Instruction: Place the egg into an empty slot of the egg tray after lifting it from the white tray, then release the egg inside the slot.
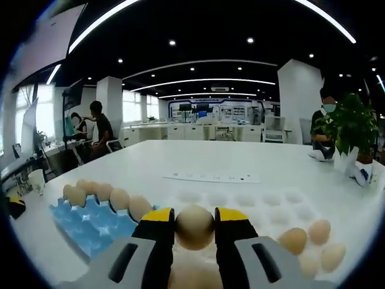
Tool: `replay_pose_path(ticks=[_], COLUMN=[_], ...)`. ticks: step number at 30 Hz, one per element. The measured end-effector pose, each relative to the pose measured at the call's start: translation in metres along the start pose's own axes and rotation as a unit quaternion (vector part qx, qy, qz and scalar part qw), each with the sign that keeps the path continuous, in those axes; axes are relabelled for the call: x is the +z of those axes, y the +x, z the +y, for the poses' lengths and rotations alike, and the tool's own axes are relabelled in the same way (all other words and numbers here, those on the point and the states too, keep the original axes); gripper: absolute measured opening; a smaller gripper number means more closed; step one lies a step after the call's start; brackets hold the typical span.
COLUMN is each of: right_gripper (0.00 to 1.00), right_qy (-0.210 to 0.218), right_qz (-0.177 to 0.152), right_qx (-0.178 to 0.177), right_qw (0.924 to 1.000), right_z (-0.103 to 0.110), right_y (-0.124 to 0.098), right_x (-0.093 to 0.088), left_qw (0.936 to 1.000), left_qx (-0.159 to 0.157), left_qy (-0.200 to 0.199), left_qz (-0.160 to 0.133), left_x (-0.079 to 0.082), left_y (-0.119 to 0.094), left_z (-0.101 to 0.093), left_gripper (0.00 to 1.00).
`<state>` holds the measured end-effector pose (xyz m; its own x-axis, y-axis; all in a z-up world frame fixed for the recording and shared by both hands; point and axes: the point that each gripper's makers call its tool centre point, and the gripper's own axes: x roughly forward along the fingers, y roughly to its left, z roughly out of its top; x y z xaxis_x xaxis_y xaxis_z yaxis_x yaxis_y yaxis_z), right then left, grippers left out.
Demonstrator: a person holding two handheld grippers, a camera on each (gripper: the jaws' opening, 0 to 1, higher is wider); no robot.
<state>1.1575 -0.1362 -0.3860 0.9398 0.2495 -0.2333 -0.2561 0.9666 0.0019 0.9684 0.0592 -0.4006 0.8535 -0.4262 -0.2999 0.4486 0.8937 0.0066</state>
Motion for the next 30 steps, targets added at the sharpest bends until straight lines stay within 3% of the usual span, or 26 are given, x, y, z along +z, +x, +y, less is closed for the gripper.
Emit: replay_pose_path(ticks=[18, 30], right_gripper=[0.27, 0.27], right_qy=[-0.024, -0.037], right_qz=[0.004, 0.000], right_qx=[0.087, 0.160], right_qw=[0.9959, 0.9864], right_z=[0.078, 0.131], right_y=[0.016, 0.021], right_x=[0.003, 0.002], left_qw=[1.0000, 0.9998], left_qx=[-0.008, -0.017], left_qy=[0.001, 0.001], left_qz=[0.002, 0.010], left_x=[0.002, -0.001], left_y=[-0.001, 0.002], left_z=[0.001, -0.001], left_gripper=[1.00, 1.00])
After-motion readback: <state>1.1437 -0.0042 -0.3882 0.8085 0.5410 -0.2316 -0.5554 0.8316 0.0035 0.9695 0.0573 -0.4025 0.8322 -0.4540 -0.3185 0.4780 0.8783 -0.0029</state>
